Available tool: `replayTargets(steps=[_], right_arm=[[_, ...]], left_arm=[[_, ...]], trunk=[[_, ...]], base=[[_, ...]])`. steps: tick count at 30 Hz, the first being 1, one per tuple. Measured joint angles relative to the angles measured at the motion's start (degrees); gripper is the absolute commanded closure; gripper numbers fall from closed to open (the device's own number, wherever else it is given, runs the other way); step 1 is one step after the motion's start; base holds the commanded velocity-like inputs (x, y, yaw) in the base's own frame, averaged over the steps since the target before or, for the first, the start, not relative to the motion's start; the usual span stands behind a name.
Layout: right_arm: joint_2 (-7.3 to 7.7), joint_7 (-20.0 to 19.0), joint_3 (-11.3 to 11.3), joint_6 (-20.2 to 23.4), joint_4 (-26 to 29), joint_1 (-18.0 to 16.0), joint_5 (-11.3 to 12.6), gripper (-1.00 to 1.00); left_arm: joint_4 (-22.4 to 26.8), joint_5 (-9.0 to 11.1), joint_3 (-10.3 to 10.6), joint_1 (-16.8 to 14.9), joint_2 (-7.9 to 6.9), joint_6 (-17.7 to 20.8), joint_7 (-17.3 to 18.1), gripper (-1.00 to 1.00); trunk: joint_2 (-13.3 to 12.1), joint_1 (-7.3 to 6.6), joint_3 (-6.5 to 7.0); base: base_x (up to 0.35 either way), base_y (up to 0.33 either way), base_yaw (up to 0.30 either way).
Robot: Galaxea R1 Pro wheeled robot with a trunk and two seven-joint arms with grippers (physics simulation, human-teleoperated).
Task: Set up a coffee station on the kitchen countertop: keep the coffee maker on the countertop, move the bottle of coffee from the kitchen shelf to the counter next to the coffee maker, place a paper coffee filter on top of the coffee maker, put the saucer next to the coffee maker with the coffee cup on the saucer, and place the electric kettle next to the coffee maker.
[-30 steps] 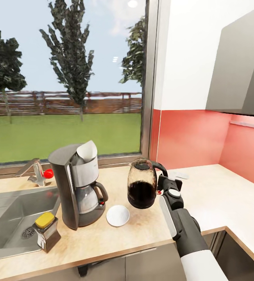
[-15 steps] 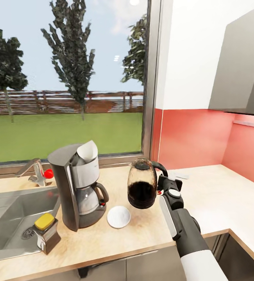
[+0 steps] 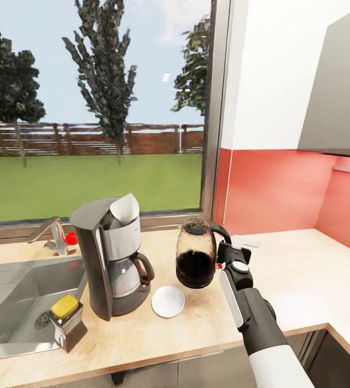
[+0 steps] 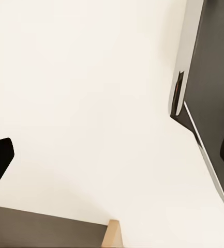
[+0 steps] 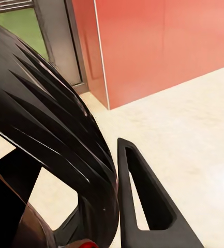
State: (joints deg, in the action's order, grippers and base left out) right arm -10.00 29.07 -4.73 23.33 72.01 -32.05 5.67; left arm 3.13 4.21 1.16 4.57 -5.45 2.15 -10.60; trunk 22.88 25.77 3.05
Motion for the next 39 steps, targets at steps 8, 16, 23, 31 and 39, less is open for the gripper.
replayTargets(steps=[8,16,23,31,39], right_arm=[[0.0,0.0,0.09,-0.02,0.0,0.0,-0.01,1.0],[0.0,0.0,0.09,-0.01,0.0,0.0,-0.1,1.0],[0.0,-0.01,0.08,-0.03,0.01,0.0,-0.09,1.0],[0.0,-0.01,0.09,-0.01,0.0,0.0,-0.09,1.0],[0.0,0.01,0.09,-0.01,-0.02,0.0,-0.1,1.0]], left_arm=[[0.07,0.0,0.01,0.0,-0.02,0.0,0.01,-1.0],[0.09,0.0,0.0,0.01,0.02,0.0,0.0,-1.0],[0.09,0.0,0.0,0.0,0.07,0.0,0.01,-1.0],[0.09,0.0,0.0,0.0,0.02,0.0,0.0,-1.0],[0.09,0.0,0.0,0.0,0.02,0.0,0.0,-1.0]], trunk=[[0.0,0.0,-0.57],[0.0,-0.01,-0.84],[0.01,-0.03,-0.9],[0.0,0.0,-1.28],[0.0,0.0,-1.47]], base=[[0.015,0.0,0.144],[0.142,0.0,0.042],[0.11,0.0,0.0],[0.055,0.0,0.076],[0.0,0.0,0.049]])
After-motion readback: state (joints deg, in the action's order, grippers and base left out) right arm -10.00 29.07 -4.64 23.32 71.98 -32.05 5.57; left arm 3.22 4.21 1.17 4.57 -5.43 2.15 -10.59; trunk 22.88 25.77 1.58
